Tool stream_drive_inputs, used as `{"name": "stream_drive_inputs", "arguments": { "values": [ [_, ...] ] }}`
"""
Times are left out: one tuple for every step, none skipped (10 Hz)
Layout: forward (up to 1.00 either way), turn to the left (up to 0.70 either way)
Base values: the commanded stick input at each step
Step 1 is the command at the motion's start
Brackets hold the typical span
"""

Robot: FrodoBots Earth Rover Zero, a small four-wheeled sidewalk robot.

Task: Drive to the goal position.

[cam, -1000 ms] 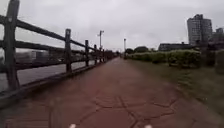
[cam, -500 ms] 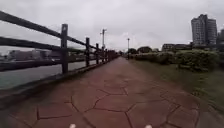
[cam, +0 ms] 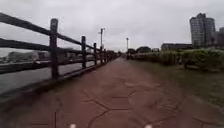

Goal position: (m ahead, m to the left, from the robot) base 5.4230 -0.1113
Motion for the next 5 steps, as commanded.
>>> {"name": "stream_drive_inputs", "arguments": {
  "values": [
    [1.00, 0.00],
    [1.00, 0.00],
    [1.00, 0.00],
    [1.00, 0.00],
    [1.00, -0.21]
  ]
}}
